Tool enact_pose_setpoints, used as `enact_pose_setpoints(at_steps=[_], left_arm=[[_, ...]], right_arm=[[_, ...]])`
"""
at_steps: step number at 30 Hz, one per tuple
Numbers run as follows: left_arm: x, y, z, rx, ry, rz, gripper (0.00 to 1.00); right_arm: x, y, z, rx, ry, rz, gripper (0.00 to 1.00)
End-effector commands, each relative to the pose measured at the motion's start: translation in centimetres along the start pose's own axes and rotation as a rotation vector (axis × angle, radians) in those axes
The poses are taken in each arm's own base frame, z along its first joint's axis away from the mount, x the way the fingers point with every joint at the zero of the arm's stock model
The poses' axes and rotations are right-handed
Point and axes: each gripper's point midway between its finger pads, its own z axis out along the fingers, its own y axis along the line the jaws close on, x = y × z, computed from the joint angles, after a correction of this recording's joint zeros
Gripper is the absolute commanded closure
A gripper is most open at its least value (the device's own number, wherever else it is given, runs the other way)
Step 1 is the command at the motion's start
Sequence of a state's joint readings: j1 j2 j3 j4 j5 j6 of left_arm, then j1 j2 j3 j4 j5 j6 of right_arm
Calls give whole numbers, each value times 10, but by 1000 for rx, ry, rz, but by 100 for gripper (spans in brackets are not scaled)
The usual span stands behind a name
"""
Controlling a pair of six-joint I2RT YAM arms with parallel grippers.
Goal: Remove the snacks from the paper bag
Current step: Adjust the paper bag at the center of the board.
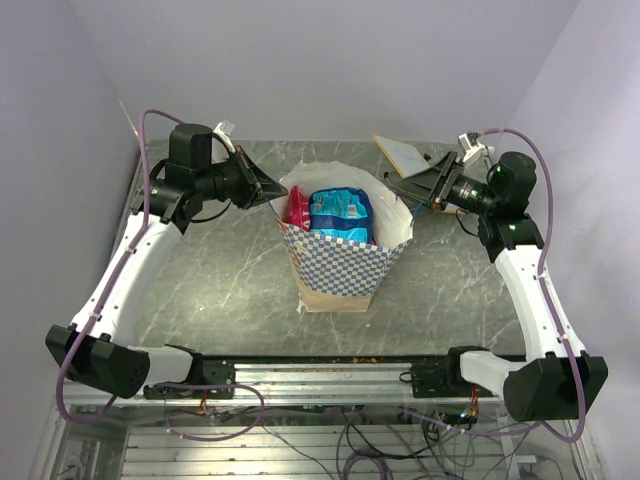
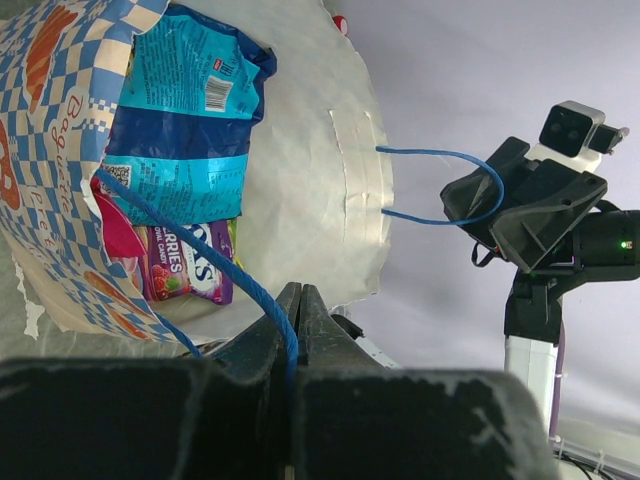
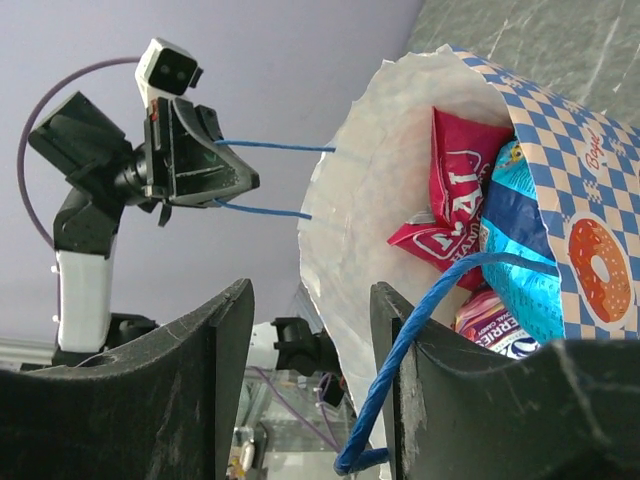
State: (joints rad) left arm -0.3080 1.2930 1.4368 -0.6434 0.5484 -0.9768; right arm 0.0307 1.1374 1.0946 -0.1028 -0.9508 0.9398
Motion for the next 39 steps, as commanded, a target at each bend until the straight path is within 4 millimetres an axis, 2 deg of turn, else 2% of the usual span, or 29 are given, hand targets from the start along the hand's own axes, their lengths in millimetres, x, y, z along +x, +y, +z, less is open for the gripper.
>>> enact_pose_setpoints(at_steps=[1, 3, 5, 10, 15, 17, 21, 26, 29, 31, 33, 34, 37, 39], left_arm=[[1, -24, -15, 98, -10, 36, 93], [1, -24, -15, 97, -12, 35, 93], [1, -23, -14, 98, -9, 32, 93], [-1, -27, -19, 84, -17, 44, 92], [-1, -28, -23, 59, -21, 33, 93], [0, -35, -21, 103, -17, 13, 93], [3, -59, -13, 172, -24, 10, 93], [31, -93, 18, 212, 47, 49, 93], [54, -106, 35, 229, 99, 73, 93], [68, -101, 45, 213, 129, 82, 93], [80, -89, 53, 195, 159, 83, 93], [90, -76, 58, 171, 183, 76, 93], [106, -51, 60, 130, 220, 59, 93], [111, -41, 54, 109, 215, 65, 93]], right_arm=[[-8, 7, -4, 4, -33, 1, 50], [-10, 11, -5, -7, -42, -6, 51], [-11, 13, -5, -14, -55, -5, 59], [-18, 26, -6, -82, -104, 26, 99], [-44, 33, -15, 50, -187, -68, 100], [-62, 37, -23, 145, -238, -123, 100], [-87, 28, -42, 315, -308, -184, 100], [-117, 25, -63, 493, -351, -280, 100], [-131, 33, -68, 528, -348, -366, 100], [-122, 44, -57, 439, -275, -403, 100], [-103, 54, -44, 299, -175, -423, 100], [-91, 59, -39, 227, -135, -419, 100], [-59, 65, -32, 84, -74, -364, 100], [-42, 71, -29, 24, -63, -335, 100]])
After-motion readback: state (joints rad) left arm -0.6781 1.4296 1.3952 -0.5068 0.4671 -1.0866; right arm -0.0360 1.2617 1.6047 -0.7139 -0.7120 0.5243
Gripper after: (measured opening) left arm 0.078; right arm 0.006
